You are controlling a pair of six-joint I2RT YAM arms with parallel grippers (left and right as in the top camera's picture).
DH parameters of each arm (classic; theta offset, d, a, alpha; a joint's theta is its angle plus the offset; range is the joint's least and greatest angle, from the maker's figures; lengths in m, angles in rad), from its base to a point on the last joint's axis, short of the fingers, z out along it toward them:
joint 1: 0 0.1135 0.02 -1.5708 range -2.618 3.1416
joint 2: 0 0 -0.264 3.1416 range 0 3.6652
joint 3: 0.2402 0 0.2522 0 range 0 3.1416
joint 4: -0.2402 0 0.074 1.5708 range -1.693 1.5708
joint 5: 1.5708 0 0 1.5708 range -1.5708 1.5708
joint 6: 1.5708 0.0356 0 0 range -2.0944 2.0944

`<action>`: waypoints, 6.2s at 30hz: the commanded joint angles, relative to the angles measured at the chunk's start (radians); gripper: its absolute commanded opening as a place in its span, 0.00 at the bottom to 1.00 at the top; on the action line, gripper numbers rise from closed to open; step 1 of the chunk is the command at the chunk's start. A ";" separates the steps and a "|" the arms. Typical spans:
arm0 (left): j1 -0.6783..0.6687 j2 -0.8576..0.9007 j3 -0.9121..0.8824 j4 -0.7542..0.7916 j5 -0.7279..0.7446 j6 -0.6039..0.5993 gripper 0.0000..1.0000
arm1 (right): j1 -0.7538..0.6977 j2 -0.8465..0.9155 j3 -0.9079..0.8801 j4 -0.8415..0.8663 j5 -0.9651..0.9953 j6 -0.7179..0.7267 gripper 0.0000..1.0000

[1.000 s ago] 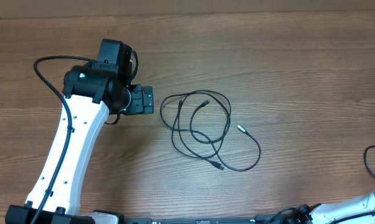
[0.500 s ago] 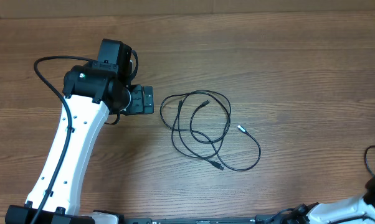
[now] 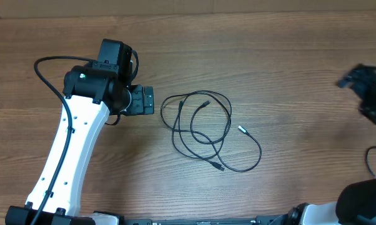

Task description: Untangle cables

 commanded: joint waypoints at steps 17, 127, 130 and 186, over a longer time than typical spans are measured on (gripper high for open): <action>0.005 -0.005 -0.004 0.000 0.004 -0.010 1.00 | 0.655 0.015 -0.618 0.855 -0.144 0.026 1.00; 0.004 -0.005 -0.004 0.000 0.005 -0.010 1.00 | -0.322 0.184 0.274 0.368 0.260 -0.024 0.04; 0.004 -0.005 -0.004 0.000 0.005 -0.010 1.00 | -0.345 0.189 0.251 0.356 0.259 0.024 0.04; 0.004 -0.005 -0.004 0.000 0.005 -0.010 1.00 | 0.781 0.409 -0.211 0.785 -0.044 0.244 1.00</action>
